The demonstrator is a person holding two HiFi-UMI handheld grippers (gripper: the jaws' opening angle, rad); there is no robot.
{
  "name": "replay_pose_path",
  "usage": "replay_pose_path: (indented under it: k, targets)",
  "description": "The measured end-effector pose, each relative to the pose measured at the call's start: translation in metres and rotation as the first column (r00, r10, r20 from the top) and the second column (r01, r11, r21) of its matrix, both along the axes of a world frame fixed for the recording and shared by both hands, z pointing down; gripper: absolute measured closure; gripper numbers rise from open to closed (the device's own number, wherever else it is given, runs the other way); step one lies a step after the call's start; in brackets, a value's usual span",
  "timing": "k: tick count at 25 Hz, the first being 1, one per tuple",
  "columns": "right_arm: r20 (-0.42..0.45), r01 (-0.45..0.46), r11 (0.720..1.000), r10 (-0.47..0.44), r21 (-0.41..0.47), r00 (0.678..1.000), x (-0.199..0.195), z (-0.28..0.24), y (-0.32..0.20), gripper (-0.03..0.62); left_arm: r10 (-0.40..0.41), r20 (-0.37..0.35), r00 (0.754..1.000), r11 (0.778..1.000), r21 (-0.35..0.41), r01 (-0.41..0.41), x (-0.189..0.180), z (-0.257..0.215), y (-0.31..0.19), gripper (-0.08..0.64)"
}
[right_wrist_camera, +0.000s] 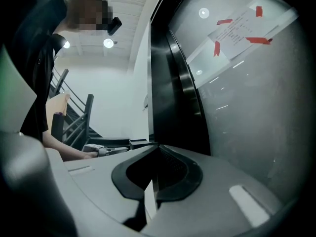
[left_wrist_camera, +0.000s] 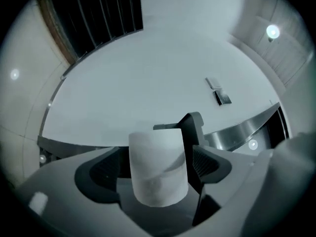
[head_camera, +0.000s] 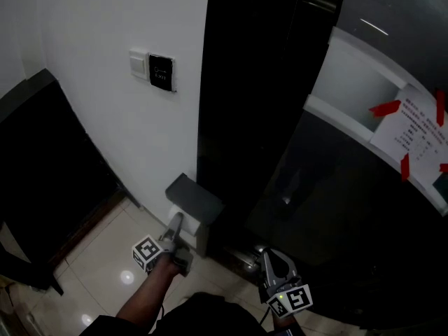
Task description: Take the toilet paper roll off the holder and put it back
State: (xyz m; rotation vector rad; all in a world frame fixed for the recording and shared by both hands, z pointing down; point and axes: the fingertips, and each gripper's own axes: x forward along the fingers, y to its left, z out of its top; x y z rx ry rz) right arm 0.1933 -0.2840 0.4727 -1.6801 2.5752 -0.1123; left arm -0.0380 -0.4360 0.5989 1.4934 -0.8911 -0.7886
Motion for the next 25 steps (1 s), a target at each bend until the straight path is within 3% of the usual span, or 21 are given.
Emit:
replay_pose_path:
  k: [4,10,19,25]
  targets:
    - [-0.003,-0.009,1.0,0.009,-0.006,1.0,0.001,0.001,-0.002,0.578,-0.002,-0.105,0.994,0.999,0.039,0.006,0.009,-0.011,-0.01,0.121]
    - [-0.017,-0.03,0.999,0.03,-0.01,0.999,0.005,0.0,-0.002,0.578,0.005,-0.053,0.999,0.999,0.046,-0.002,0.015,-0.005,-0.023,0.121]
    - [-0.03,-0.072,0.997,0.072,-0.008,0.997,0.018,0.0,0.005,0.578,-0.005,-0.058,0.998,0.999,0.038,0.007,0.016,0.002,-0.032,0.123]
    - [-0.027,-0.067,0.998,0.067,-0.006,0.997,0.017,-0.001,0.005,0.578,0.028,-0.219,0.975,0.999,0.023,-0.023,0.035,-0.013,-0.025,0.124]
